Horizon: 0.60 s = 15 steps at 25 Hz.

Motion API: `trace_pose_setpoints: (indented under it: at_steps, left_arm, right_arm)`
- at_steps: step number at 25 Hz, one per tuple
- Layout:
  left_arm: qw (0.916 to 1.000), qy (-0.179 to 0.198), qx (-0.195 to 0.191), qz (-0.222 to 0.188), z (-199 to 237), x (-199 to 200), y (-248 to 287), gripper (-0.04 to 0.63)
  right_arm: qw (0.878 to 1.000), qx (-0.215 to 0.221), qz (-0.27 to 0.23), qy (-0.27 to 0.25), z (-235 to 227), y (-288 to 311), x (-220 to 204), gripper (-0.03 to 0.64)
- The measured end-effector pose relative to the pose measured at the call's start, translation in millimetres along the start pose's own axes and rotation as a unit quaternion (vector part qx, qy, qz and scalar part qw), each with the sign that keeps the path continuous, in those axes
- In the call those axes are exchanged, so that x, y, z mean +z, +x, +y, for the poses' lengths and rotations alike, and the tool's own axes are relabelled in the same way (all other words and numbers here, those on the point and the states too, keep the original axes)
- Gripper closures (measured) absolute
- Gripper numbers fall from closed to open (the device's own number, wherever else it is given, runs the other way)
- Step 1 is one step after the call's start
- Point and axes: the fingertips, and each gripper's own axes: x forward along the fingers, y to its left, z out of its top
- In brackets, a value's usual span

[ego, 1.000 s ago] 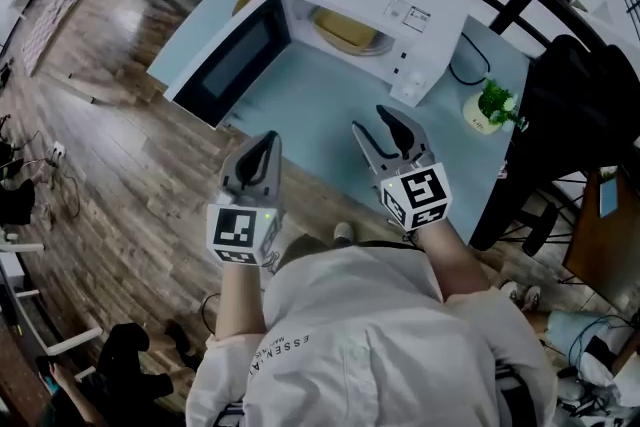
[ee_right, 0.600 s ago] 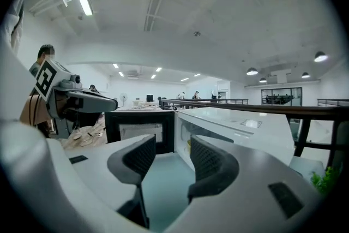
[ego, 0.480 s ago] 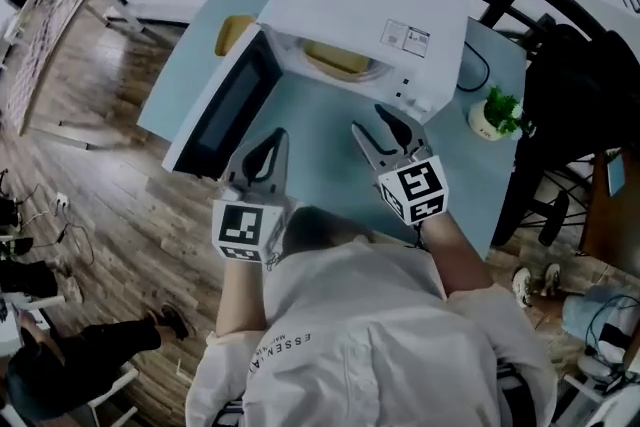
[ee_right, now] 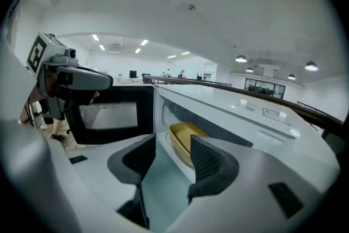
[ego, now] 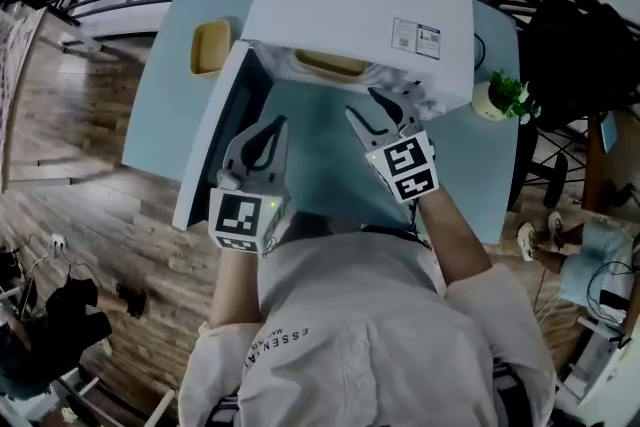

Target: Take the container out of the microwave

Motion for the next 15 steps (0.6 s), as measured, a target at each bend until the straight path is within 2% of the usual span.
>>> trace_pose_setpoints:
  at_steps: [3, 7, 15]
  left_arm:
    - [0.9998, -0.009, -0.019, -0.004, 2.8, -5.0, 7.1, 0.594]
    - [0.9992, -0.011, -0.036, -0.016, 5.1, -6.5, 12.4, 0.594]
    - [0.9989, -0.015, -0.042, -0.012, 16.9, -17.5, 15.0, 0.594]
  right_arm:
    - [0.999, 0.002, 0.035, -0.013, -0.5, 20.5, -7.0, 0.423]
    - [0.995, 0.001, 0.085, -0.056, -5.7, 49.3, -20.0, 0.423]
    - [0.973, 0.008, 0.181, -0.142, -10.4, 93.0, -45.4, 0.423]
